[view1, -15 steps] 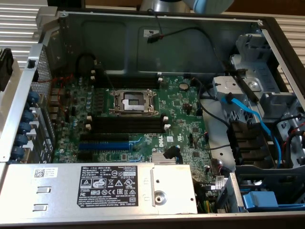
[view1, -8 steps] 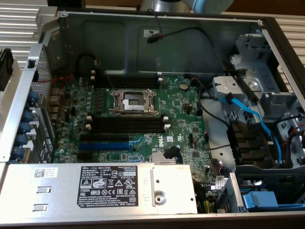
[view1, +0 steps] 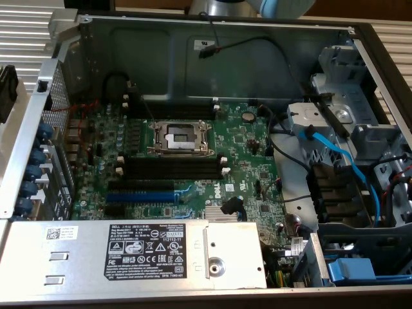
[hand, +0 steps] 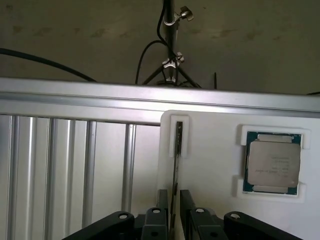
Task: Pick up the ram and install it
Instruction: 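Pick up the ram and move it above insertion slot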
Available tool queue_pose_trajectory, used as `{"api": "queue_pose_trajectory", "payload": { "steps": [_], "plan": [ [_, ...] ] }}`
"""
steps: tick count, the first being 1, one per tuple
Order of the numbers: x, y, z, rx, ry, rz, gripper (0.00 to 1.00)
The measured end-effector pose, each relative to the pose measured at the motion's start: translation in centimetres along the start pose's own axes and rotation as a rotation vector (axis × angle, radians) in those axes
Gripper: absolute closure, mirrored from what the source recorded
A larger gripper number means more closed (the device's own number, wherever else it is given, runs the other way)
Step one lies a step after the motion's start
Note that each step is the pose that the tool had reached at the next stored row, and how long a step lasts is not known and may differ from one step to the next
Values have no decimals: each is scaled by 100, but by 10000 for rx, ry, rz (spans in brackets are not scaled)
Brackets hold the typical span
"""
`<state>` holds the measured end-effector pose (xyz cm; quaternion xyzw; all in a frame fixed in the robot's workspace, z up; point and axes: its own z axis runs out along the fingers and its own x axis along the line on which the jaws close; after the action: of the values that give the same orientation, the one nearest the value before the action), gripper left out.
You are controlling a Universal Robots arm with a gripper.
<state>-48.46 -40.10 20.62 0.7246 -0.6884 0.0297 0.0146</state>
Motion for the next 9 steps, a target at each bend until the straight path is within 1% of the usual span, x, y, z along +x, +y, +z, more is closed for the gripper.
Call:
{"api": "queue_pose_trajectory", "payload": {
  "steps": [9],
  "plan": [
    [2,-27,13,-2,1,-1,76]
  ]
}}
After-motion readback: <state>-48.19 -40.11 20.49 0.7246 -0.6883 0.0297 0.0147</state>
